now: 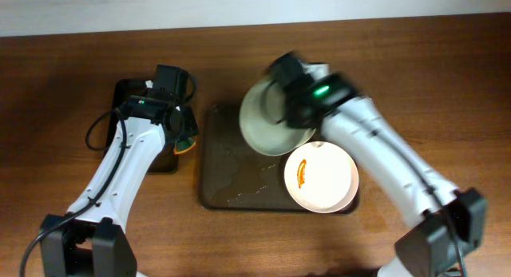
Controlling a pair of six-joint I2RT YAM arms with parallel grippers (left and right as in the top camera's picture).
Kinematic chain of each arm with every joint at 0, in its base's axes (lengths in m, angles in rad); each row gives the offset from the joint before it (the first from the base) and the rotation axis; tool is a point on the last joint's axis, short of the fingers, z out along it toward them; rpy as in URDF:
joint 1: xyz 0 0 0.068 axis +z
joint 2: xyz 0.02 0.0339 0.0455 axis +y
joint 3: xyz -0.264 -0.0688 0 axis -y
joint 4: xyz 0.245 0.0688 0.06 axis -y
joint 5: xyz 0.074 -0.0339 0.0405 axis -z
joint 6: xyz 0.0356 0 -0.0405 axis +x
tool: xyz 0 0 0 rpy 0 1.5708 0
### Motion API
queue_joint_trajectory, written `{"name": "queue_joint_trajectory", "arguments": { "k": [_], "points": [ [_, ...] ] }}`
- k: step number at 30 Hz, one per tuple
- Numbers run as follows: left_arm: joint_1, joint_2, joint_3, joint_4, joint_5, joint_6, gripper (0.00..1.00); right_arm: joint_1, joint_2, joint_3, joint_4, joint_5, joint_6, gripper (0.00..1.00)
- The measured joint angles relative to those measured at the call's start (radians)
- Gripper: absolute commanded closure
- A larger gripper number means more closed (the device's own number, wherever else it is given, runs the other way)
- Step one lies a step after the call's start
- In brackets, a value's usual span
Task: Clean dirty plates on tray and stack at the side
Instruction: 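Carry the cleaned plate with the right gripper to the table's right side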
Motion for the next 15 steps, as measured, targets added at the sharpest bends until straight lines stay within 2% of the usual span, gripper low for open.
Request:
{"name": "queue_joint_trajectory", "arguments": {
  "k": [4,8,12,14,15],
  "points": [
    [0.000,0.000,0.000,0.000,0.000,0.000,1.00,-0.360,-0.002,-0.001,-0.019,-0.307,-0.120,0.96],
    [0.000,0.000,0.000,0.002,0.000,0.000,1.00,-0.722,-0.002,-0.055,0.015,-0.389,-0.175,0.96],
    [0.000,0.000,0.000,0.011,0.000,0.000,1.00,-0.890,0.007,-0.196,0.159,-0.401,-0.176,0.95],
    [0.000,0.000,0.000,0.013,0.000,0.000,1.00,-0.914,0.022,-0.240,0.200,-0.401,-0.173,0.82],
    [0.000,0.000,0.000,0.015,0.000,0.000,1.00,-0.914,0.031,-0.247,0.206,-0.403,-0.175,0.78]
  ]
}}
